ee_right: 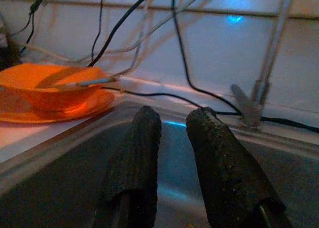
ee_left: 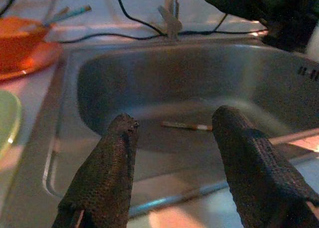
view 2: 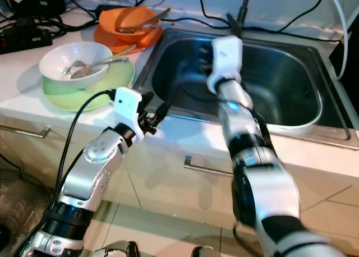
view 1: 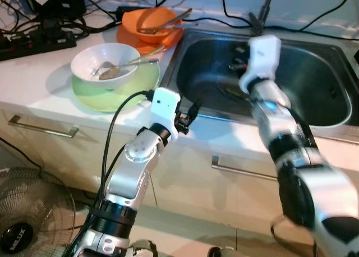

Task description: Kitchen organization

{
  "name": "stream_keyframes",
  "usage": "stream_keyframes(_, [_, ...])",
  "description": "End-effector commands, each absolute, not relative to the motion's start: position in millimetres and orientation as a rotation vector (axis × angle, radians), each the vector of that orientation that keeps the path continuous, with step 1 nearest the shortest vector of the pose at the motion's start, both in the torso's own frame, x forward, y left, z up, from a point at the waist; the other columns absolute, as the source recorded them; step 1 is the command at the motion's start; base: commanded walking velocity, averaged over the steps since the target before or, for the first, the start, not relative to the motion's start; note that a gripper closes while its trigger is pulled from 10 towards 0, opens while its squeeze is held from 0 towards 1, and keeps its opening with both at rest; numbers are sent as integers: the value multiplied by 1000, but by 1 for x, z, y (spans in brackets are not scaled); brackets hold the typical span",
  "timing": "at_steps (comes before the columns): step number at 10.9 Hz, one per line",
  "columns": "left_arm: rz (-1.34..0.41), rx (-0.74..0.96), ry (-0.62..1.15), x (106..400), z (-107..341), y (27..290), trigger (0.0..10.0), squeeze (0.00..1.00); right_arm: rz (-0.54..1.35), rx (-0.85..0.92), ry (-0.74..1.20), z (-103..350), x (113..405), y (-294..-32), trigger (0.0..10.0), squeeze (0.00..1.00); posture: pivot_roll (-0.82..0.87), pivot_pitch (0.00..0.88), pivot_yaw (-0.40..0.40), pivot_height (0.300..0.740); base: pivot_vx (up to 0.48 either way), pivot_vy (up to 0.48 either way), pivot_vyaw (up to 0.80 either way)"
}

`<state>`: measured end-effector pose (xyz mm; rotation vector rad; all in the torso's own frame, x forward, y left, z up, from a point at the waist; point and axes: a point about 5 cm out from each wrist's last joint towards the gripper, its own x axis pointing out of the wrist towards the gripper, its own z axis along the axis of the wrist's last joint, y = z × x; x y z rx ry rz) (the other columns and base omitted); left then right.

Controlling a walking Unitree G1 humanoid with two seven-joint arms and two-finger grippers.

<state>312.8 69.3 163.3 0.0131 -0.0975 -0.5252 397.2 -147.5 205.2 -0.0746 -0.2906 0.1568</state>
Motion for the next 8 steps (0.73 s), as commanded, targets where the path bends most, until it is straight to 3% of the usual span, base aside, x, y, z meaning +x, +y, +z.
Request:
stream_keyframes(1, [-492,19,-102,313,160,74,10000,0,145,-72,-368,213,391,-159,10000,0,59,49,-4,740,0,0,0])
stream_keyframes(4, [-493,36,-102,312,154,75,10000,0,198,-135,-390,192,363,-176,10000,0,44,53,-5,740,0,0,0])
stream_keyframes(8, [-444,45,-181,313,162,80,10000,0,297,-47,-417,185,335,-146,10000,0,31,78,-3,740,0,0,0])
